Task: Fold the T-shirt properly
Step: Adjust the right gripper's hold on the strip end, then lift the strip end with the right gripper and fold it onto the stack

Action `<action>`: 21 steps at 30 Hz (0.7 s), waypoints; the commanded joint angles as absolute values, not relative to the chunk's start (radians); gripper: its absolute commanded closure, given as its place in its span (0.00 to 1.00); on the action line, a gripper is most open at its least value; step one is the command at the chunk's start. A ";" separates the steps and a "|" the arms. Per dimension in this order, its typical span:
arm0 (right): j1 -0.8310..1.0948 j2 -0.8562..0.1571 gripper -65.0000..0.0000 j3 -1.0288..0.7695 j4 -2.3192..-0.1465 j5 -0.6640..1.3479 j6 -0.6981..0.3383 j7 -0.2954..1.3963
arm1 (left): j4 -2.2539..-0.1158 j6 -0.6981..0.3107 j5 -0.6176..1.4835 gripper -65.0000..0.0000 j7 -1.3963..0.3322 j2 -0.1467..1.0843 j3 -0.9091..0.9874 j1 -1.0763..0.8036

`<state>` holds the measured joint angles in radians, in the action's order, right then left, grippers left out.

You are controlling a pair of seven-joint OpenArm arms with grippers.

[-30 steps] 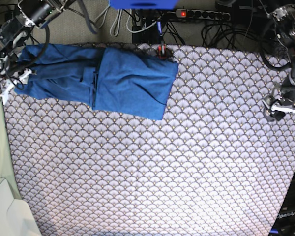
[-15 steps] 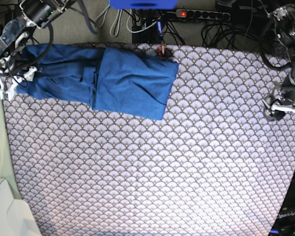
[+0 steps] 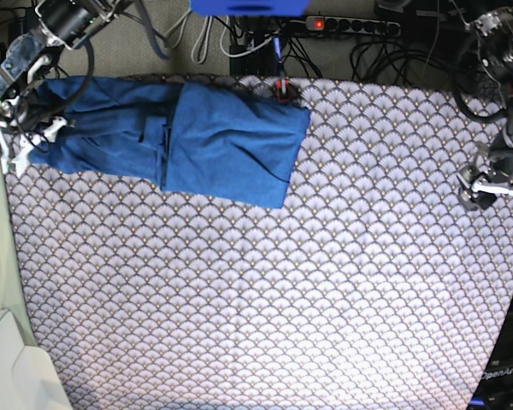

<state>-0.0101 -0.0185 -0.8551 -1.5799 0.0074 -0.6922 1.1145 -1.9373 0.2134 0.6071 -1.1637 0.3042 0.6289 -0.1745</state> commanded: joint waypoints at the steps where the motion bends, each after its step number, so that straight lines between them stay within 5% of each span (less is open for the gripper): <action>1: -0.013 -0.028 0.79 -0.857 -1.586 -0.015 -0.698 1.122 | -1.954 0.214 0.613 0.30 -1.155 0.323 0.638 -0.171; 3: -0.013 -0.028 1.00 -0.854 -1.587 -0.016 -0.698 1.124 | -1.954 0.214 0.613 0.30 -1.155 0.323 0.638 -0.171; 21: 0.004 0.081 1.00 -0.751 -1.931 -0.015 -0.698 1.245 | -1.959 0.214 0.613 0.30 -1.152 0.323 0.639 -0.171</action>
<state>0.0120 0.0826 -0.7506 -1.9141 -0.0223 -0.6987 1.2522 -1.9373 0.2134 0.6071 -1.1637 0.3046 0.6315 -0.1745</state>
